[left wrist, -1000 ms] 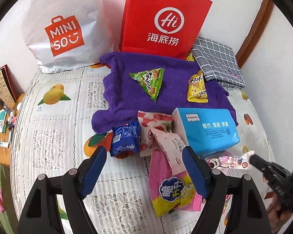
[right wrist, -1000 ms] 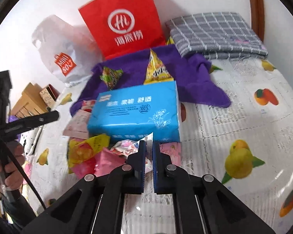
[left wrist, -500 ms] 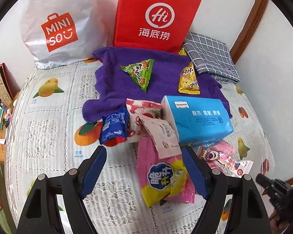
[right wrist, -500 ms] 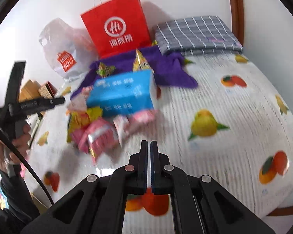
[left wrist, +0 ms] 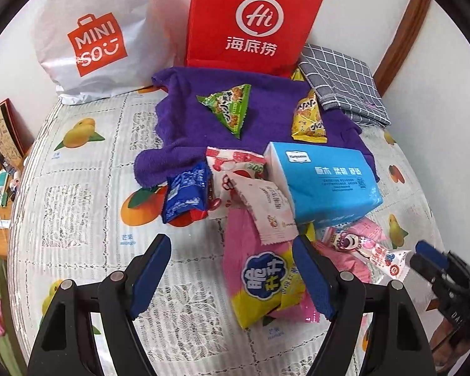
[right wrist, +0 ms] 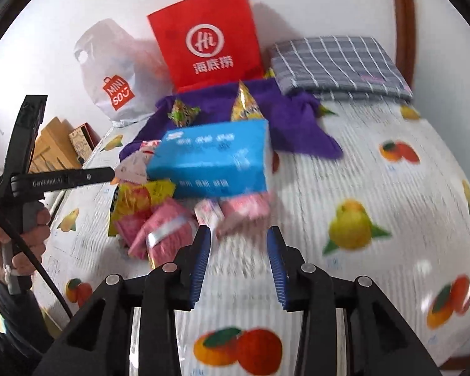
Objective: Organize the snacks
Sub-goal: 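Grasp the pink bear-print ice-pop wrapper with the right gripper and lift, then grasp the pink-and-yellow chip bag with the left gripper and lift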
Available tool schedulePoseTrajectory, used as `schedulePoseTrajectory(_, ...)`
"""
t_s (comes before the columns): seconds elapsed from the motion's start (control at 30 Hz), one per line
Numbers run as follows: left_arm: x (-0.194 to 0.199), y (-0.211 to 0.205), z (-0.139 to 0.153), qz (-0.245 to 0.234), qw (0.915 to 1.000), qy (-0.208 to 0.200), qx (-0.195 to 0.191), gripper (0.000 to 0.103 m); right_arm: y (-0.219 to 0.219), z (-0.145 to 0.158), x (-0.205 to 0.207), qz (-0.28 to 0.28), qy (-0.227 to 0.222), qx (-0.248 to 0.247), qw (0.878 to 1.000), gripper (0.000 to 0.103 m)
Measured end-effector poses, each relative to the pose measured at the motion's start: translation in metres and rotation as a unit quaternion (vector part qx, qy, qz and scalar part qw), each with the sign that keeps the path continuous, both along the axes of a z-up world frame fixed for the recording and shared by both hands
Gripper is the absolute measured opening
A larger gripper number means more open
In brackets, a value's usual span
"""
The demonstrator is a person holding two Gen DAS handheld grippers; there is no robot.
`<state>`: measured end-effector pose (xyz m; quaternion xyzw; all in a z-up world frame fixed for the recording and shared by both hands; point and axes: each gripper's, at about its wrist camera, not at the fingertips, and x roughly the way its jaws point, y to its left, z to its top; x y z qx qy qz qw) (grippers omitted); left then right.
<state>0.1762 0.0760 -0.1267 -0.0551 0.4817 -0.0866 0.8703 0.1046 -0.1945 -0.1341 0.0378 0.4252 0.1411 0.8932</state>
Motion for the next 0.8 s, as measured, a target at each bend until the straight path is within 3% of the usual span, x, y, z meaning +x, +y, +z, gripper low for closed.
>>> schedulePoseTrajectory(0.3, 0.009, 0.006, -0.009, 0.014, 0.9997, 0.012, -0.014, 0.078, 0.042, 0.008, 0.033, 0.073, -0.017, -0.035, 0.997, 0.038)
schedulePoseTrajectory(0.43, 0.009, 0.007, -0.012, 0.012, 0.9998, 0.015, -0.010, 0.078, 0.059, -0.019, 0.052, 0.096, 0.033, -0.078, 0.992, 0.035)
schedulePoseTrajectory(0.47, 0.009, 0.008, -0.013, 0.012, 0.9998, 0.016, -0.010, 0.078, 0.060, -0.028, 0.054, 0.102, 0.050, -0.085, 0.990, 0.029)
schedulePoseTrajectory(0.57, 0.008, 0.013, -0.014, 0.017, 0.9996, 0.017, -0.012, 0.078, 0.059, -0.045, 0.049, 0.113, 0.071, -0.094, 0.987, 0.025)
schedulePoseTrajectory(0.8, 0.006, 0.017, -0.016, 0.020, 0.9994, 0.018, -0.021, 0.078, 0.033, -0.048, 0.015, 0.096, 0.046, -0.073, 0.992, 0.018)
